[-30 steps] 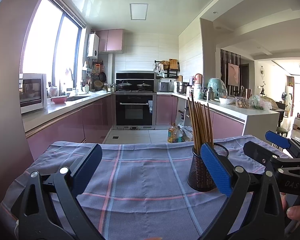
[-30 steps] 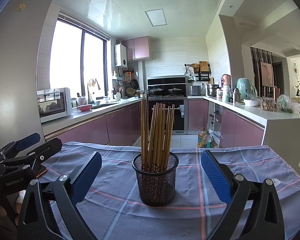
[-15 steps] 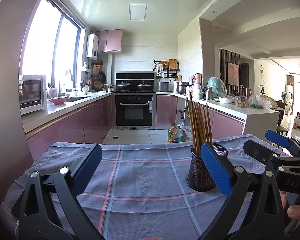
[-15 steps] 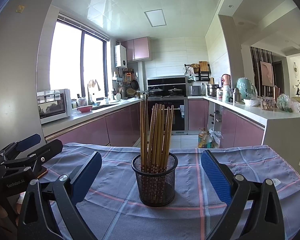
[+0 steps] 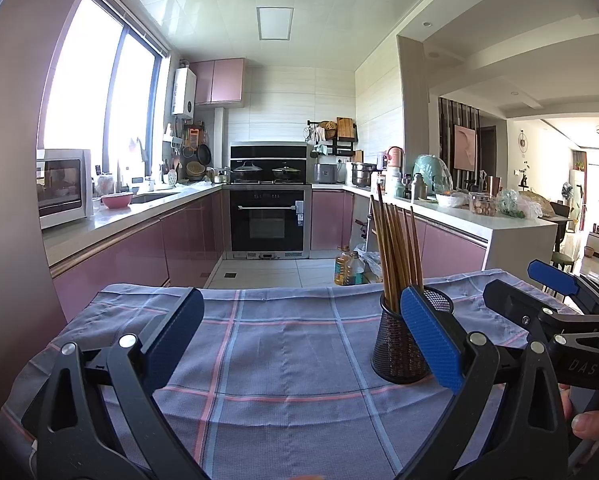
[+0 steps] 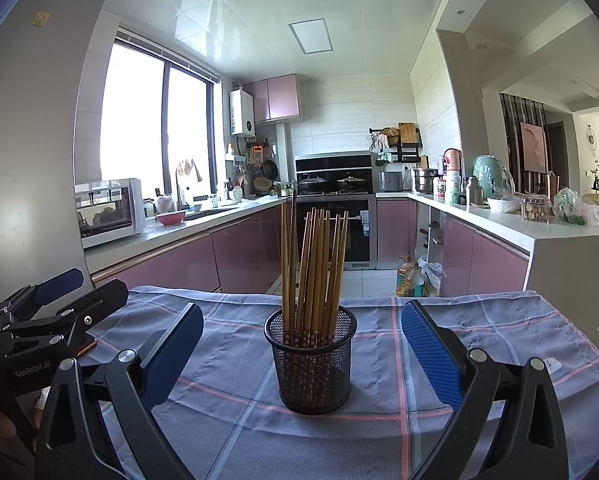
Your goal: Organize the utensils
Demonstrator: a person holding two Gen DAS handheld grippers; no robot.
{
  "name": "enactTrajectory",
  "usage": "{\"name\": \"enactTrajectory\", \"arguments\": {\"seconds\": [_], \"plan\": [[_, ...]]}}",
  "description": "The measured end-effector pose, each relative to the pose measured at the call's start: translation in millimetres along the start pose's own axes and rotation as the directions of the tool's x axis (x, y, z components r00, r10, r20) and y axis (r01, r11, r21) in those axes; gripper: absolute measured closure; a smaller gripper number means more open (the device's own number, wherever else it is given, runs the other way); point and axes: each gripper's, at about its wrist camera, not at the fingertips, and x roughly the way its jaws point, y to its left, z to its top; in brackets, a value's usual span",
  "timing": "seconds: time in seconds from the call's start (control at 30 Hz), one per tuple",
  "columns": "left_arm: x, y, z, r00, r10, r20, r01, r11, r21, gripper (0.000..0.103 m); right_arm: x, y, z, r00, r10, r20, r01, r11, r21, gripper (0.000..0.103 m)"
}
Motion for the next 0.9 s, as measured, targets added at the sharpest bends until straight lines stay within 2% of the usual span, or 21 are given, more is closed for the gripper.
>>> {"name": "enactTrajectory", "arguments": {"seconds": [0.9], "plan": [[2.0, -0.3, -2.5, 1.000, 0.000, -0.006, 0.000, 1.000, -0.001, 0.006, 0.0, 0.4, 0.4, 1.000, 0.000, 0.000, 0.000, 1.000, 0.003, 0.007]]}}
